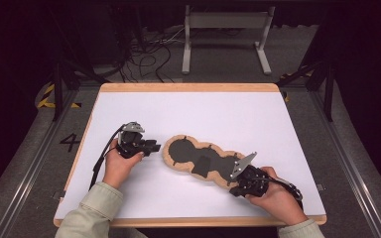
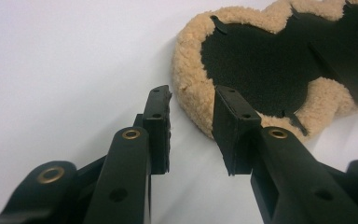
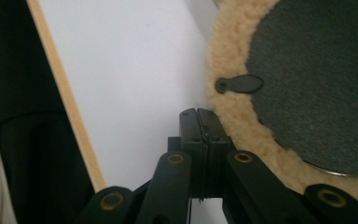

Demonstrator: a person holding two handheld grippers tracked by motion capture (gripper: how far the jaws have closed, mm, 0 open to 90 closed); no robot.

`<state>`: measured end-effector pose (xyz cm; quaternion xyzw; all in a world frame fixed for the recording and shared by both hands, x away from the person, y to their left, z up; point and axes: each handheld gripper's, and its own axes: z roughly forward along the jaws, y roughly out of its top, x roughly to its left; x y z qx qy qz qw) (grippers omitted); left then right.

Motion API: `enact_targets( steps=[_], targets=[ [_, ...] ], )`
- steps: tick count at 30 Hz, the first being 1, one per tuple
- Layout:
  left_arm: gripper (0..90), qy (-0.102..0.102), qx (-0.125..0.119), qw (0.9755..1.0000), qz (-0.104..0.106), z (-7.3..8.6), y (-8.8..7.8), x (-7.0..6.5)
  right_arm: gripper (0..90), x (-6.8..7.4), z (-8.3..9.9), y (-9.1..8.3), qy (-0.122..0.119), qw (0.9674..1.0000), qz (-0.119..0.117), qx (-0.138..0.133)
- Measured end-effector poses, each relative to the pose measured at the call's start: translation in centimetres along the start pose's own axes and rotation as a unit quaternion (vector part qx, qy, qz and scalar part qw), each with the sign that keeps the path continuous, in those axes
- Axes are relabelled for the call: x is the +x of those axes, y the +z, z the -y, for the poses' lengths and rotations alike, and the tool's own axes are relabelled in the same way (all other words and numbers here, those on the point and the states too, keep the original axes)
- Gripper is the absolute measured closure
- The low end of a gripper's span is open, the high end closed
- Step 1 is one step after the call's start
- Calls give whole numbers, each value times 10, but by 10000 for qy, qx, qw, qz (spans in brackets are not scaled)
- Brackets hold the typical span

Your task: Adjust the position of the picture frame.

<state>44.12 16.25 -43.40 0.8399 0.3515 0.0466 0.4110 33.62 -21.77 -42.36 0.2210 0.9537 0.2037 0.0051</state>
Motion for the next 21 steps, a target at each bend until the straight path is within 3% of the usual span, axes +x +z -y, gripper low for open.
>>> enact_targets(
  steps=[5,7,9,13,18,21],
  targets=[
    [676,-23,-5,10000,-5,0,0,0,900,-1,0,-1,27,10000,29,-11],
    [675,-22,10,10000,-10,0,0,0,900,-3,1,-1,107,9998,162,-17],
    [671,-32,43,10000,-14,0,1,0,900,-8,4,-3,268,9988,411,-29],
    [664,-64,116,9999,-22,1,4,0,900,-17,10,-6,628,9960,621,-166],
    [663,-158,153,9998,2,2,8,-3,900,-26,16,-9,987,9895,1006,-324],
    [668,-88,193,9998,-17,2,10,-6,900,-33,20,-10,1265,9817,1342,-480]
  ],
)
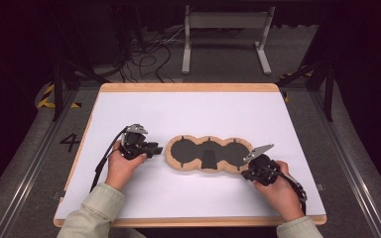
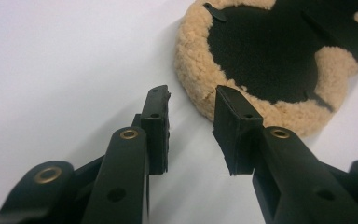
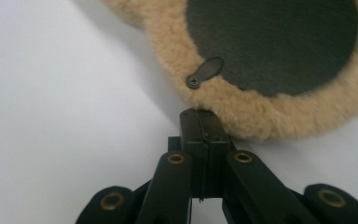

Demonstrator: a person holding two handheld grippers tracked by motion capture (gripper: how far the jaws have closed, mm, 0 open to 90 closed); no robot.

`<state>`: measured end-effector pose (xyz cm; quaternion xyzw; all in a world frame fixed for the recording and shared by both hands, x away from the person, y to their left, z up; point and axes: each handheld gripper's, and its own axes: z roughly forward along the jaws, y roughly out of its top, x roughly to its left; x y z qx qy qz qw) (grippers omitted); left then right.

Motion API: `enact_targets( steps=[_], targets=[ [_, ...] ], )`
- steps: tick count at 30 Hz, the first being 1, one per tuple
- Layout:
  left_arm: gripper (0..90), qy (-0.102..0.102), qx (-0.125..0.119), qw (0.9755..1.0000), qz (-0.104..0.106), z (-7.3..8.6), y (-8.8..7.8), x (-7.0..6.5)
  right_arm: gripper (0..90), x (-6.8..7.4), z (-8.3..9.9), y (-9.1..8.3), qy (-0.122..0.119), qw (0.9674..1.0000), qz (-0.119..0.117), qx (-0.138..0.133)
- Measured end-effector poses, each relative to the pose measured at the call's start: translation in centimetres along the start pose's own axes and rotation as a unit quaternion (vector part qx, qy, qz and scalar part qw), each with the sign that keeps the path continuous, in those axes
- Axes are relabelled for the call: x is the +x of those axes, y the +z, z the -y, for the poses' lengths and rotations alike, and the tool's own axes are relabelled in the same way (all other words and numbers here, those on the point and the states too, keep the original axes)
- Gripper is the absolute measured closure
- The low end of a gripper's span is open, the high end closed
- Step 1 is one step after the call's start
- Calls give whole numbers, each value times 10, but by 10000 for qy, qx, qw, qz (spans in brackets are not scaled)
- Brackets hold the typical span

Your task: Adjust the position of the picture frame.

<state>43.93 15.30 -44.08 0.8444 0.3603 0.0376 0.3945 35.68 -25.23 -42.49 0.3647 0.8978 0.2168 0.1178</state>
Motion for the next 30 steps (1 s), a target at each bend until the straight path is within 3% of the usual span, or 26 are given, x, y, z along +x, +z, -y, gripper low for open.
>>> enact_targets(
  steps=[1,4,7,8,9,12,15,17,20,24,25,27,30],
  targets=[
    [669,-7,9,10000,-1,0,0,-1,900,-2,1,0,59,9999,88,-30],
    [670,33,29,10000,-34,1,-2,0,900,-7,3,0,201,9998,64,-72],
    [670,-21,-40,10000,-60,2,-4,0,900,-11,4,-3,253,9993,-201,-165],
    [669,-44,-71,9999,-69,3,-5,1,900,-15,4,-7,310,9983,-392,-309],
    [664,-50,-72,9999,-84,4,-5,1,900,-19,5,-12,450,9966,-439,-524],
    [647,-19,-114,9998,-156,7,-7,-2,895,-30,8,-24,747,9936,-43,-844],
    [647,-12,-156,9997,-204,11,-11,-6,834,-42,11,-23,1100,9869,449,-1087],
    [646,-15,-147,9996,-254,15,-15,-7,885,-49,11,-19,1282,9833,627,-1128],
    [646,-80,-143,9994,-313,21,-20,-6,900,-55,9,-11,1341,9818,968,-935],
    [647,-148,-146,9991,-367,27,-24,-4,900,-59,5,1,1363,9832,992,-698],
    [647,-174,-155,9990,-373,29,-25,-4,900,-58,3,5,1347,9841,935,-685],
    [648,-199,-144,9989,-388,30,-26,-3,900,-54,-3,8,1180,9839,1127,-725],
    [648,-226,-132,9988,-404,32,-25,-3,900,-50,-7,7,1095,9839,1094,-890]
  ],
)
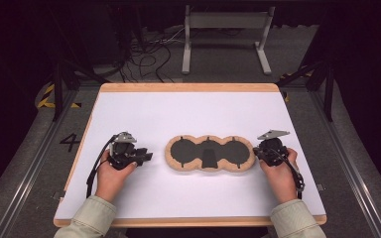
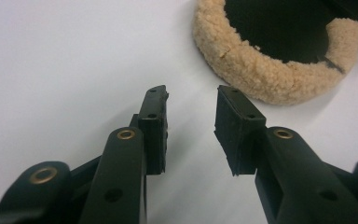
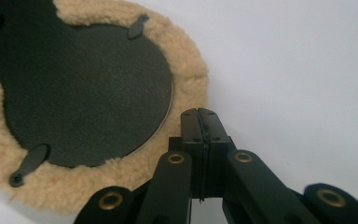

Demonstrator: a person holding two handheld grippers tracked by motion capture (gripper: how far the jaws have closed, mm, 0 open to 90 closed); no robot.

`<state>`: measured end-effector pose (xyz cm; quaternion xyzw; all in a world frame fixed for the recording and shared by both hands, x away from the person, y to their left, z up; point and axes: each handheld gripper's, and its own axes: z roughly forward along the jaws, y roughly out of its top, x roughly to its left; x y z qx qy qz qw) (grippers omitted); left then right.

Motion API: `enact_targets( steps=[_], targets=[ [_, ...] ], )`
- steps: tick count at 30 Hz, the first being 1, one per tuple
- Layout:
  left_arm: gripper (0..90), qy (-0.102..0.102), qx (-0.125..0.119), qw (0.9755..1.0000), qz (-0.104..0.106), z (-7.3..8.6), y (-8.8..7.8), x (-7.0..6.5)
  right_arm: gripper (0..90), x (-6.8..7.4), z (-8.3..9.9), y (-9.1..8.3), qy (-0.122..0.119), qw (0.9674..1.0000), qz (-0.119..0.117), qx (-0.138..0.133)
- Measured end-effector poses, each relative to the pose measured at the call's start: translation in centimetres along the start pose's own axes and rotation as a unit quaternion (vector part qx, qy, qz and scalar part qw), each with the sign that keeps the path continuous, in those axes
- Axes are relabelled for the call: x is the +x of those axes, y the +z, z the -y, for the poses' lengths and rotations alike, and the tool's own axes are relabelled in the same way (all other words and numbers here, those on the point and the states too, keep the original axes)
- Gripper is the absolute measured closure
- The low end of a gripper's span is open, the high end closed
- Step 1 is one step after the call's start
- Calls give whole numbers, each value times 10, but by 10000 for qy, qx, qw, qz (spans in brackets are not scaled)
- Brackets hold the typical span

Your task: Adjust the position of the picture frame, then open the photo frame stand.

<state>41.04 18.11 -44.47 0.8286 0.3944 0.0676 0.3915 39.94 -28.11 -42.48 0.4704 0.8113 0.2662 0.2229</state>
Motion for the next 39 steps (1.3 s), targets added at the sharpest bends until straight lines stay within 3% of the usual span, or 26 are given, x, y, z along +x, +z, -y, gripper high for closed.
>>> enact_targets(
  steps=[3,8,13,15,18,22,31,33,39],
  targets=[
    [649,-21,43,10000,4,1,2,0,900,5,-5,4,-54,10000,-18,-10],
    [653,-25,-10,10000,7,-1,3,0,900,6,-8,12,204,9986,-444,-218],
    [658,-53,-8,10000,-66,-2,4,3,900,19,-14,18,14,9980,-553,-306],
    [659,-125,-111,9998,-87,-2,0,7,900,23,-16,19,-139,9978,-521,-376],
    [662,-162,-214,9996,-128,-3,-5,9,900,23,-15,10,-225,9947,-697,-723],
    [659,-130,-271,9994,-189,-3,-8,10,887,27,-19,-5,-447,9923,-813,-822],
    [628,-123,-194,9997,-82,-5,-14,10,866,39,-23,-20,-693,9864,-1234,-840],
    [624,-68,-81,9999,-92,-7,-15,10,874,44,-25,-24,-766,9841,-1368,-835],
    [604,-7,-104,9999,-33,-10,-20,6,900,59,-30,-27,-992,9772,-1703,-796]
  ],
)
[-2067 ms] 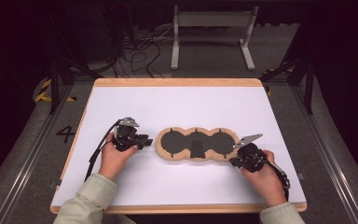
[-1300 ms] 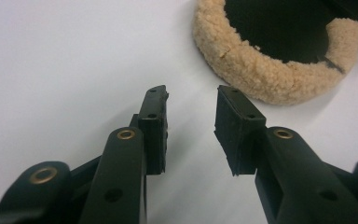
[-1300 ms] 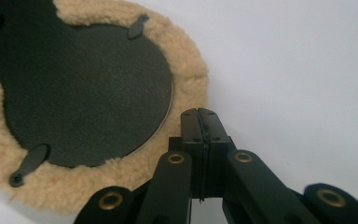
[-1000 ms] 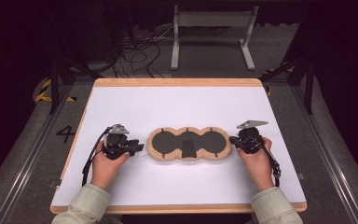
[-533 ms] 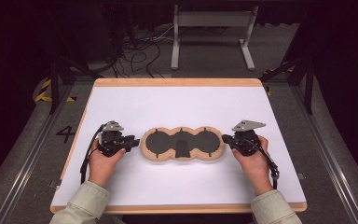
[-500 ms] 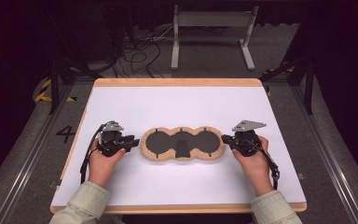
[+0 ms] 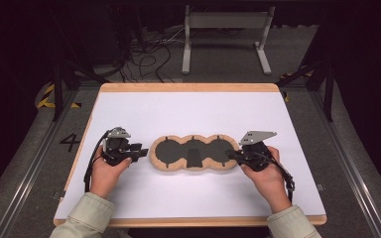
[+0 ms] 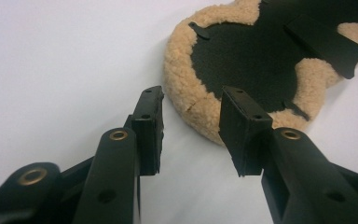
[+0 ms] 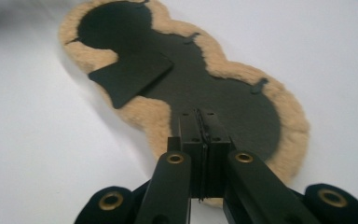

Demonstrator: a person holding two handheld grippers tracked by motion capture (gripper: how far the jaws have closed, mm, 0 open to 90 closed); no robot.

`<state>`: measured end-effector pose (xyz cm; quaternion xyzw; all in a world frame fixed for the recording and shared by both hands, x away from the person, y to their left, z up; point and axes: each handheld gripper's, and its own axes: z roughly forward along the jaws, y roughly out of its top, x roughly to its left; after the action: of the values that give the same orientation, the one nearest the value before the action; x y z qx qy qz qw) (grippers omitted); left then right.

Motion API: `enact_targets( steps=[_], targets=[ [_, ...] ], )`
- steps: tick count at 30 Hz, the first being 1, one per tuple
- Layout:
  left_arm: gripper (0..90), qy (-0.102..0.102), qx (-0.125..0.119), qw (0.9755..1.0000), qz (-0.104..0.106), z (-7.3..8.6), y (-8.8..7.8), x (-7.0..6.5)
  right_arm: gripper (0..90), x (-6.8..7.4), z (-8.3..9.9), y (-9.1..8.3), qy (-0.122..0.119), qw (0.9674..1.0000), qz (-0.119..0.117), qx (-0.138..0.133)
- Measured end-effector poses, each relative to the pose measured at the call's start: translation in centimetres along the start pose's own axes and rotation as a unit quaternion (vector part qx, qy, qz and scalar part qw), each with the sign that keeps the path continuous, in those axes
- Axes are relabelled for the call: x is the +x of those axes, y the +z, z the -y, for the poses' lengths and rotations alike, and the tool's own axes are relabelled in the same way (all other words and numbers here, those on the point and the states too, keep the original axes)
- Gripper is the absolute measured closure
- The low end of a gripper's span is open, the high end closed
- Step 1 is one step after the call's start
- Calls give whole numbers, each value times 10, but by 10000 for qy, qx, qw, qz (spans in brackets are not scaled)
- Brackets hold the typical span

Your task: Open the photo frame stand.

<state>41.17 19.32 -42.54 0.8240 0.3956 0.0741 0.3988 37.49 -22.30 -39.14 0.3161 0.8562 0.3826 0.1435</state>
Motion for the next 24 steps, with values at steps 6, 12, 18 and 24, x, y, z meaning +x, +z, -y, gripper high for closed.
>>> enact_targets(
  steps=[6,12,18,24],
  targets=[
    [594,-8,154,9998,137,2,-2,-1,900,13,-6,9,-148,9995,-263,62],
    [587,-39,250,9995,167,6,-5,-3,900,30,-8,30,-364,9971,-581,326],
    [576,-7,271,9994,199,7,-8,-6,900,36,-8,43,-371,9948,-753,573],
    [577,-39,298,9993,204,7,-7,-6,900,40,-5,52,-336,9927,-884,745]
  ],
)
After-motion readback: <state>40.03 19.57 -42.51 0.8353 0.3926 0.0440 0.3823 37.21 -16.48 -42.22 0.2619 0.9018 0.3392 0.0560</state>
